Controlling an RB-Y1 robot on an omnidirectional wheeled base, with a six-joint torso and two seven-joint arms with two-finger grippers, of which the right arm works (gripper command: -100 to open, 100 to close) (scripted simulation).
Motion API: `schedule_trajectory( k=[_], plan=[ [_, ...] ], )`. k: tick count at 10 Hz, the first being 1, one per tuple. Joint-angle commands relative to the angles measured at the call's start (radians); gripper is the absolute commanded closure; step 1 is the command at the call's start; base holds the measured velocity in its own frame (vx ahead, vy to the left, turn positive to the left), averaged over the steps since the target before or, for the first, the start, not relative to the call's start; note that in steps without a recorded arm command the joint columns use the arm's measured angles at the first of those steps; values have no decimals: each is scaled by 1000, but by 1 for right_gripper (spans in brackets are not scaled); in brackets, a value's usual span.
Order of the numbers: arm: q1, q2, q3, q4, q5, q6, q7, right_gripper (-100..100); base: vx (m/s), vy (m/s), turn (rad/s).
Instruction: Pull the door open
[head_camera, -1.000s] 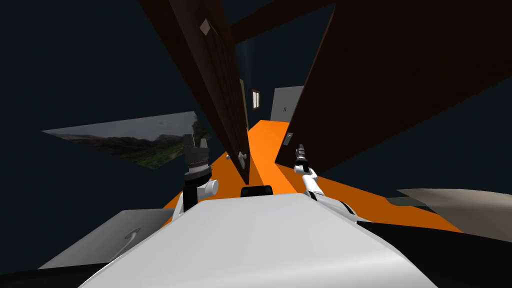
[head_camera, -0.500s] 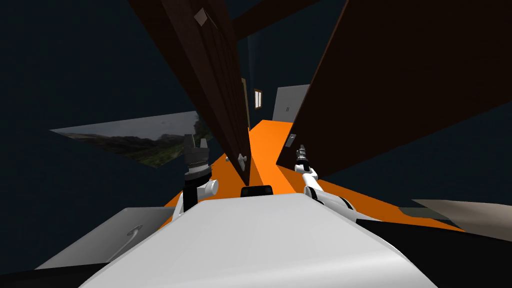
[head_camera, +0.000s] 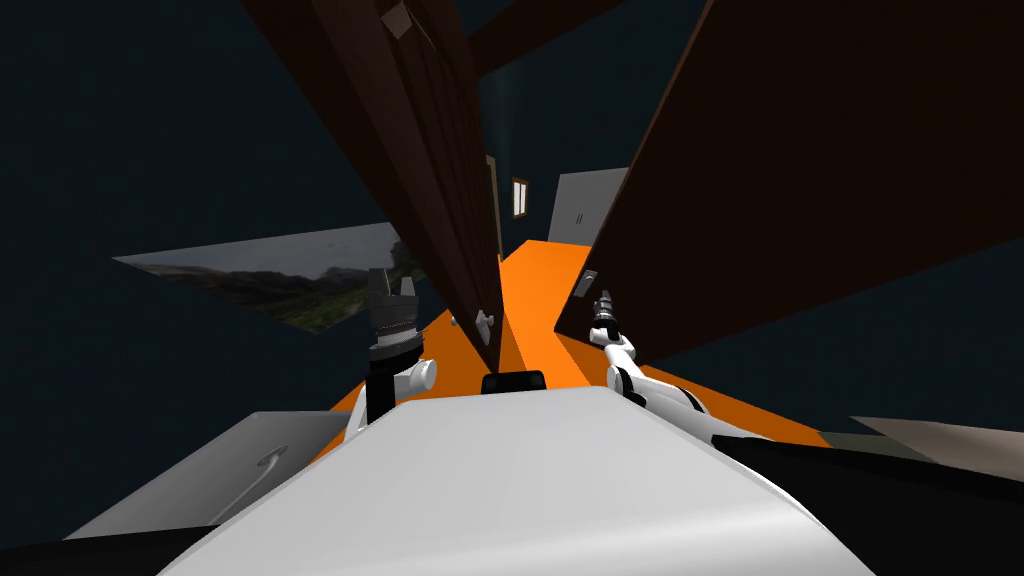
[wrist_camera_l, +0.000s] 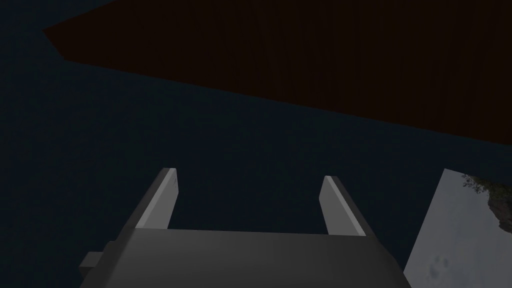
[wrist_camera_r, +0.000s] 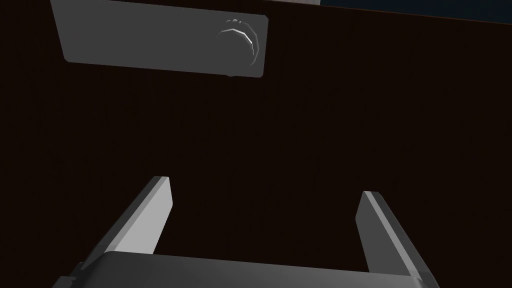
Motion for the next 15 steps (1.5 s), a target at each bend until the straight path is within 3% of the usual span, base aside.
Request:
schedule_trajectory(
  k=[1,9,15],
  plan=[
    [-19,-9,-10,44,-1,-7,-1,-100,45,-21,49],
    [-101,-41,-63,204,-8,0,1,-100,24,-19,86],
    [-104,-42,-64,208,-8,0,1,-100,-1,1,-3]
  ],
)
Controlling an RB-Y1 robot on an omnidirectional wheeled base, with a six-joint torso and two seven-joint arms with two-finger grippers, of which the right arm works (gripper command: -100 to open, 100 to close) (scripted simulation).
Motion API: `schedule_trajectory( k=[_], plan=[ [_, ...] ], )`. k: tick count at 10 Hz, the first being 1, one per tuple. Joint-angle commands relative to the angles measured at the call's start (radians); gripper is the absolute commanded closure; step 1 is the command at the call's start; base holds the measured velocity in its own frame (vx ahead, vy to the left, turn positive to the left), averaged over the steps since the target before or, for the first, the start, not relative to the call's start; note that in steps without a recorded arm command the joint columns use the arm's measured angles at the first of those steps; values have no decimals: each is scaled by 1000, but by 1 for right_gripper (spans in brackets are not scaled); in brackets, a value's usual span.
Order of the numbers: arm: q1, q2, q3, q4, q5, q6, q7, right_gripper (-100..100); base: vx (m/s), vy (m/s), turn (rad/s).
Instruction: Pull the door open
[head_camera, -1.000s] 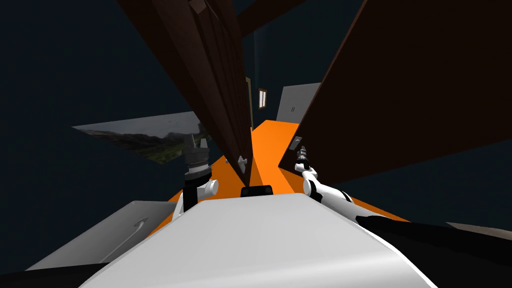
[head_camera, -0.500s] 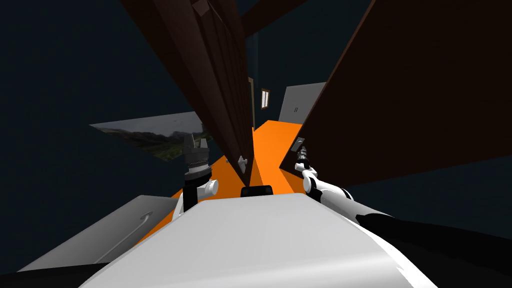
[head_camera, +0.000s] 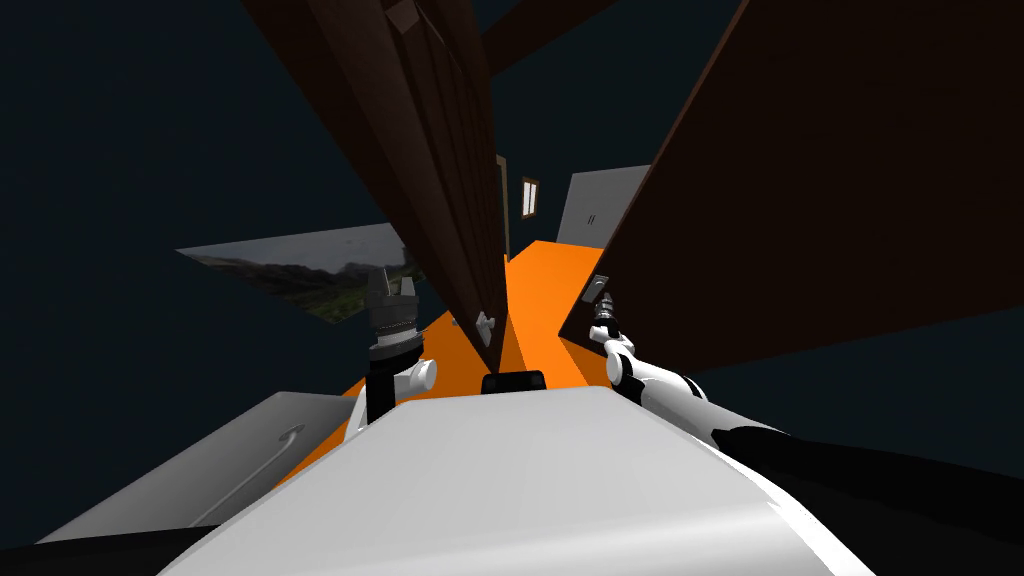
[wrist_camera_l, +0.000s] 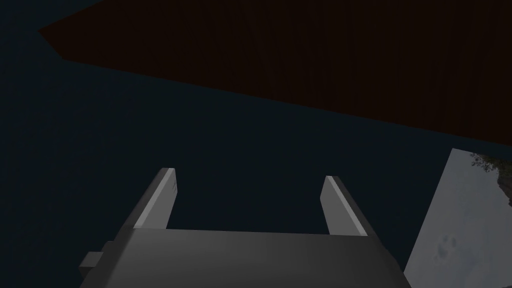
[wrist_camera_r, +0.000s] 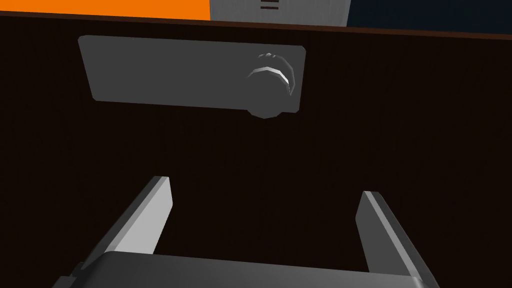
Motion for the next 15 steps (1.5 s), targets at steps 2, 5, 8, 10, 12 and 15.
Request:
schedule_trajectory(
  k=[2,5,8,10,12,15],
  plan=[
    [0,0,0,0,0,0,0,-100,8,-18,49],
    [8,-14,-52,12,-21,-4,30,-100,37,-85,212],
    [8,-14,-52,12,-21,-4,30,-100,-4,-69,39],
    [16,-27,-99,23,-39,-8,58,-100,47,-87,266],
    [21,-35,-131,30,-52,-11,77,-100,25,-91,182],
    [26,-44,-161,37,-64,-13,95,-100,24,-96,188]
  ],
)
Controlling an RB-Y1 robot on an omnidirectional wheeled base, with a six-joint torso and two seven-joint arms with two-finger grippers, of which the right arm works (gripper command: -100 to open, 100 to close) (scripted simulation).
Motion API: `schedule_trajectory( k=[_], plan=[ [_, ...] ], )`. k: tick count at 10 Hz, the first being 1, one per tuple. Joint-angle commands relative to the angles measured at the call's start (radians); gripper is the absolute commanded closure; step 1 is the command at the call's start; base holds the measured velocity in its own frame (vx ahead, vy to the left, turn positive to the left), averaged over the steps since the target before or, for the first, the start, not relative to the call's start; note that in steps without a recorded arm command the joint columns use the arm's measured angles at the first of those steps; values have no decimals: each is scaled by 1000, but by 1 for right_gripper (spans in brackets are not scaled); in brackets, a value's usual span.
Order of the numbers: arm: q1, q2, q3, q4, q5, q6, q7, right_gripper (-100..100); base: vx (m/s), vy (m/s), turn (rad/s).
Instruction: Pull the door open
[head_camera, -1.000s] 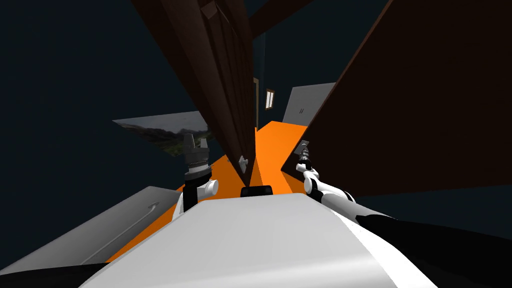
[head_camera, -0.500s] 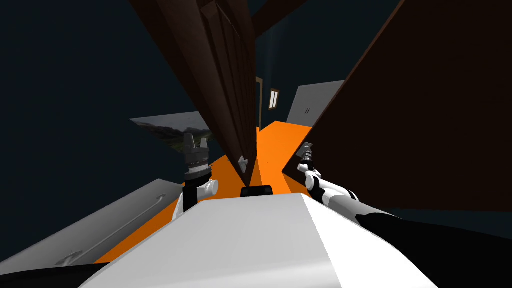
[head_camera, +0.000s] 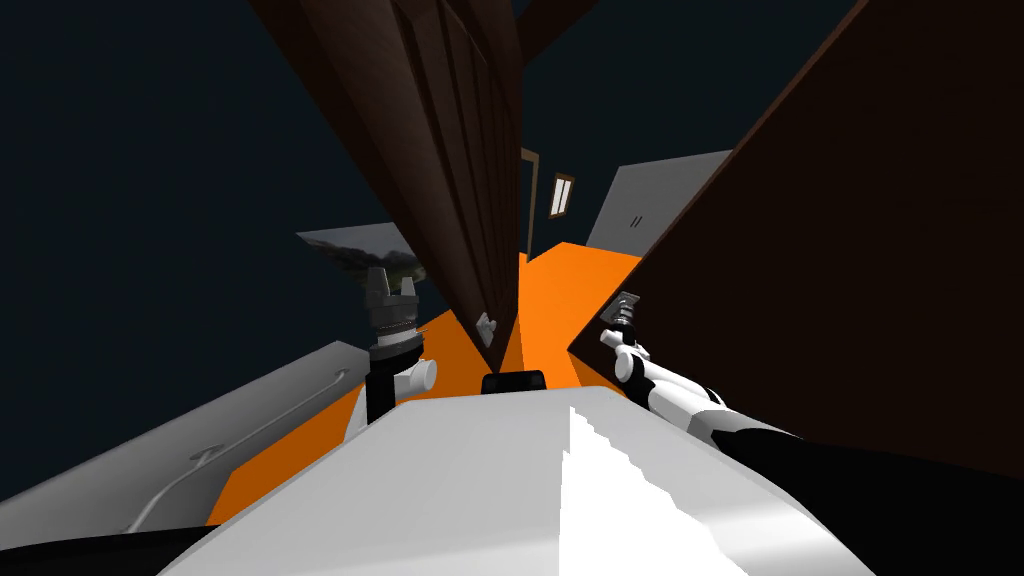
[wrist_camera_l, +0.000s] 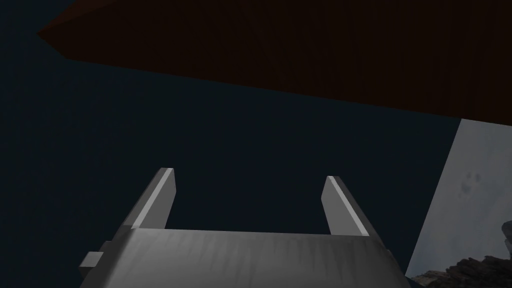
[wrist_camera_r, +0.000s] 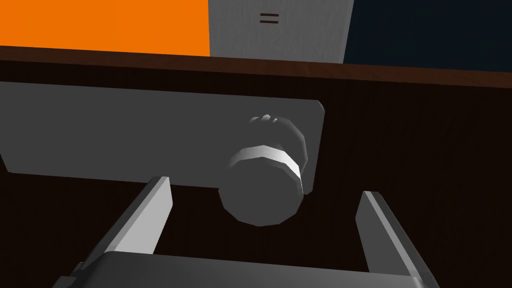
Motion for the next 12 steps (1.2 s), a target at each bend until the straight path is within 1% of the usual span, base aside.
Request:
schedule_trajectory(
  k=[1,3,4,6,7,8,12],
  plan=[
    [9,2,-18,-13,-7,9,13,-100,1,-70,81],
    [12,-3,-40,-8,-16,7,26,-100,15,-85,151],
    [12,-3,-40,-8,-16,7,26,-100,5,-65,93],
    [14,-7,-52,-6,-21,6,33,-100,0,-49,58],
    [15,-4,-49,-9,-19,7,31,-100,-4,-27,20],
    [15,-4,-49,-9,-19,7,31,100,-3,4,-14],
    [15,-4,-49,-9,-19,7,31,100,0,2,-2]
  ],
)
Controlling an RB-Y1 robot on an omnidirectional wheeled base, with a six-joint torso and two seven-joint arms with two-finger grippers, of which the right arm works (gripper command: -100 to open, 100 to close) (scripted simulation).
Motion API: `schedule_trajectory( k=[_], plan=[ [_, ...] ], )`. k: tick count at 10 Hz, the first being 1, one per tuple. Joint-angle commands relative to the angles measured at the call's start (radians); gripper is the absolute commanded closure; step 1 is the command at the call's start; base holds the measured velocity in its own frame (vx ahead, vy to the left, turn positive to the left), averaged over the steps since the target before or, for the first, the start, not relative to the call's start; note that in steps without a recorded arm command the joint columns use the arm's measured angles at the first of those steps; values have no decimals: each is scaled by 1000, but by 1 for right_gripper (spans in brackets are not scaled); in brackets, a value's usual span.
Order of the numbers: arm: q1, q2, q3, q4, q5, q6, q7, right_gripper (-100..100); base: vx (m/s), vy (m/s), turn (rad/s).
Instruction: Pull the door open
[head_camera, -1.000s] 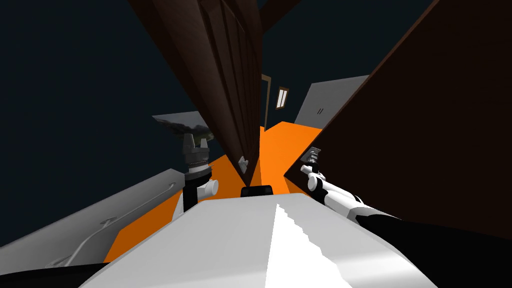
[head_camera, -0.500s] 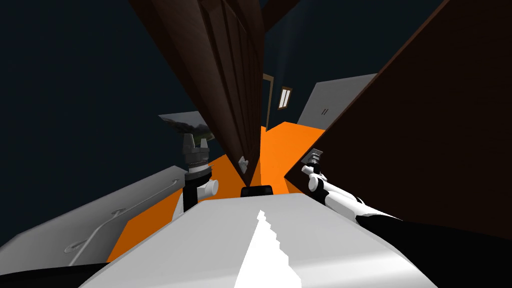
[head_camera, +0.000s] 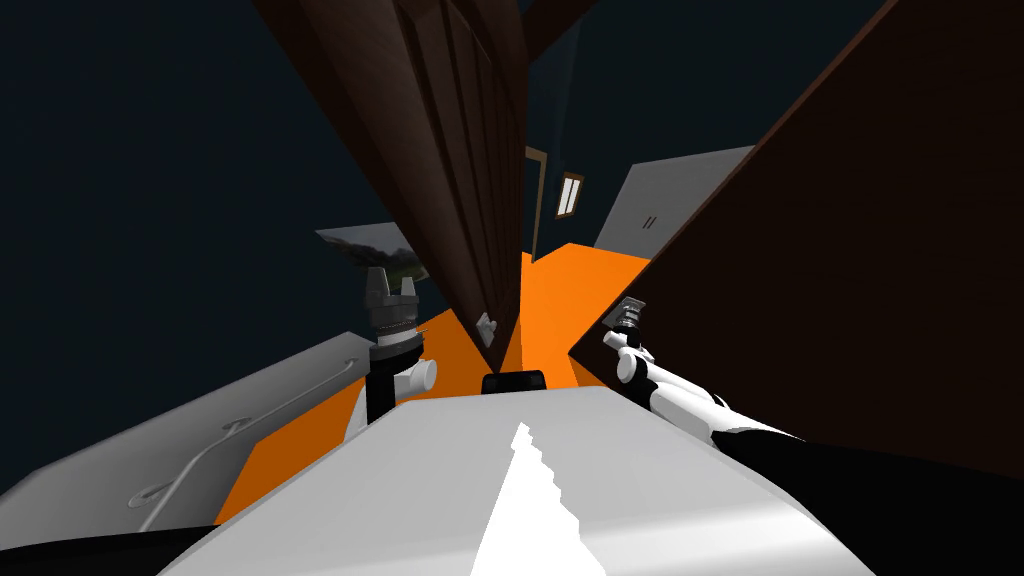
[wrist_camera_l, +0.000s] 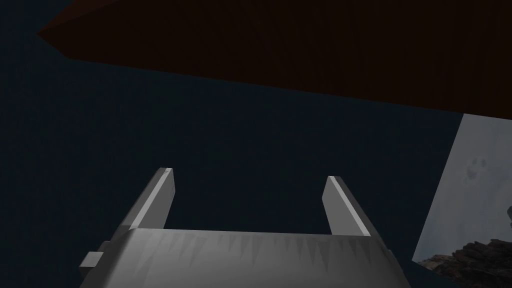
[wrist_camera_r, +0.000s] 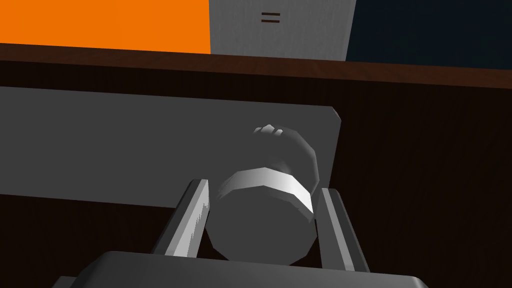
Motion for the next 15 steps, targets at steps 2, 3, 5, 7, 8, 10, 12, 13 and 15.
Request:
schedule_trajectory(
  k=[2,3,5,7,8,10,12,13,15],
  plan=[
    [-4,4,16,-3,5,1,-8,100,-74,3,15],
    [-6,7,27,-4,8,2,-13,100,-282,30,58],
    [-6,7,27,-4,8,2,-13,100,-118,30,25],
    [-14,16,60,-9,18,4,-28,100,-190,14,42],
    [-19,21,80,-13,23,6,-37,100,-197,35,39],
    [-23,25,97,-42,29,7,-45,100,-223,47,33],
    [-27,30,116,-18,34,8,-54,100,-109,15,18],
    [-26,29,108,-16,32,9,-50,100,-92,9,23],
    [-31,37,130,-16,39,8,-60,100,-169,-7,44]
  ],
)
